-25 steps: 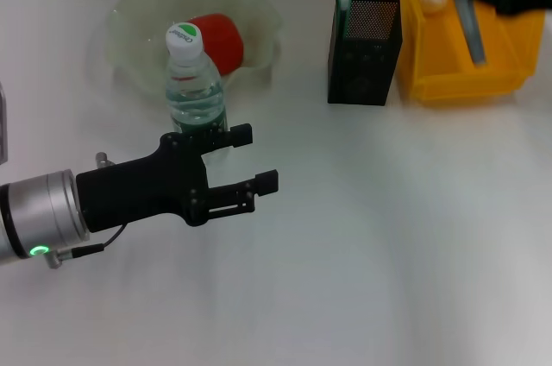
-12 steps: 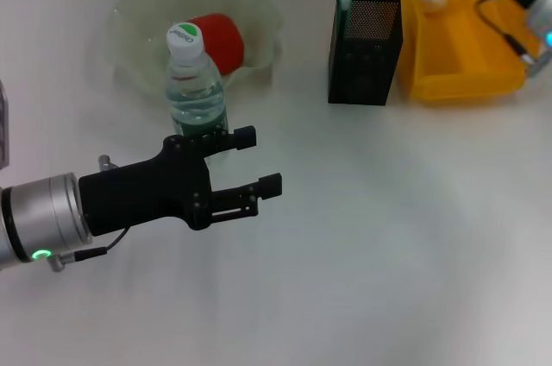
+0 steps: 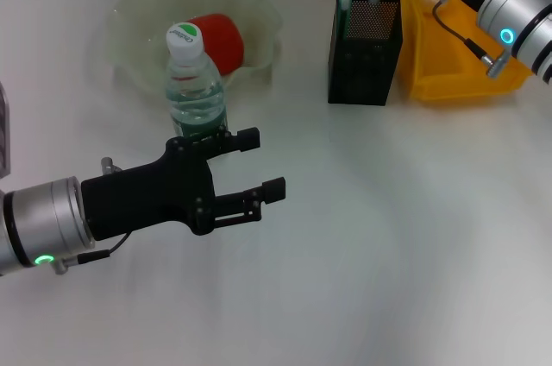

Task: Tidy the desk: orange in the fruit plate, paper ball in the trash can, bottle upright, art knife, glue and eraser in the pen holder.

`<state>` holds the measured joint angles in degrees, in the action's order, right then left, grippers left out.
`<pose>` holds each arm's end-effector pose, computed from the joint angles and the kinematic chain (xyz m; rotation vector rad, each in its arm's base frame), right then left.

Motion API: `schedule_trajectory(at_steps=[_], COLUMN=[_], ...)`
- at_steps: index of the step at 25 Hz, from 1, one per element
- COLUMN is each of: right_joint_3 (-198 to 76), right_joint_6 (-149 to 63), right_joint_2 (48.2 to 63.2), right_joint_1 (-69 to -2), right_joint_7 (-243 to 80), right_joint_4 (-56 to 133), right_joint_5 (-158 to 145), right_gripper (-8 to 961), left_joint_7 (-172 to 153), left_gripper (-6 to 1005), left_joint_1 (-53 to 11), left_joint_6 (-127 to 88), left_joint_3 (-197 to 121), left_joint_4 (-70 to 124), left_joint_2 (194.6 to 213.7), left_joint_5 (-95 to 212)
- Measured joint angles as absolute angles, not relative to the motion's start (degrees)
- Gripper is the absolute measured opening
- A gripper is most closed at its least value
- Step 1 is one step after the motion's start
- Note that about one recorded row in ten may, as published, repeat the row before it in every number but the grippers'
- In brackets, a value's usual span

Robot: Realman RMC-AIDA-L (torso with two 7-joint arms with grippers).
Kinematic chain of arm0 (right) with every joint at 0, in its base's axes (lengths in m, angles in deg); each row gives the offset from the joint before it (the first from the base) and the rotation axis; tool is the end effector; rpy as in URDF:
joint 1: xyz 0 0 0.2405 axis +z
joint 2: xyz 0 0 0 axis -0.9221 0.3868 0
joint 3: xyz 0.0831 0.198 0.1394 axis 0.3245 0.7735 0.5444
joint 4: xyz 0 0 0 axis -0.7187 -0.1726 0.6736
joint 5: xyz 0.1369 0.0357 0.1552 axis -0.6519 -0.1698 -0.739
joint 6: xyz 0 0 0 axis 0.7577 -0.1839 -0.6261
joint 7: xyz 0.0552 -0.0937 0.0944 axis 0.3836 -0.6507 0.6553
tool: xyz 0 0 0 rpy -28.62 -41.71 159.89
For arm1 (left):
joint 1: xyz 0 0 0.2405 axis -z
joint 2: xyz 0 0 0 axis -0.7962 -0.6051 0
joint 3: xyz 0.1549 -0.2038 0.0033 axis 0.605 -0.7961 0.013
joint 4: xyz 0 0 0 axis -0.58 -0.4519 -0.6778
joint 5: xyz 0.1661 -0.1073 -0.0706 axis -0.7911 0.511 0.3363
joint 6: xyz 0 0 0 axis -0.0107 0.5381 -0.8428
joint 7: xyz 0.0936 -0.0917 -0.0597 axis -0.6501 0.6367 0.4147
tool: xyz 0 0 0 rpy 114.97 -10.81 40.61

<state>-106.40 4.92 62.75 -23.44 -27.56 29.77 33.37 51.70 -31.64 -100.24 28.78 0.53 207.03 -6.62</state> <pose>0.2171 0.4319 -0.0200 -1.9678 0.7909 1.0483 -0.2553 0.2764 -0.0417 -2.6948 -0.4837 -1.0608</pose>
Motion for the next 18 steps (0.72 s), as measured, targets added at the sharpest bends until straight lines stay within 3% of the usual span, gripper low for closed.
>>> schedule_trajectory(at_steps=[11, 18], right_joint_3=[-109.25, -110.37], right_joint_6=[5.22, 12.37], right_joint_2=[62.79, 62.01], right_joint_1=[-23.37, -27.30], right_joint_7=[-27.67, -23.94], right_joint_4=[30.63, 27.46], right_joint_5=[33.37, 35.63], right_gripper=[123, 398], left_joint_7=[51.65, 51.97], left_gripper=[797, 797], left_joint_1=[-32.34, -32.41], left_joint_6=[-101.30, -103.24], left_joint_3=[28.15, 26.27], left_joint_4=[0.42, 0.41], left_joint_2=[206.76, 206.29], left_joint_5=[-6.29, -6.24])
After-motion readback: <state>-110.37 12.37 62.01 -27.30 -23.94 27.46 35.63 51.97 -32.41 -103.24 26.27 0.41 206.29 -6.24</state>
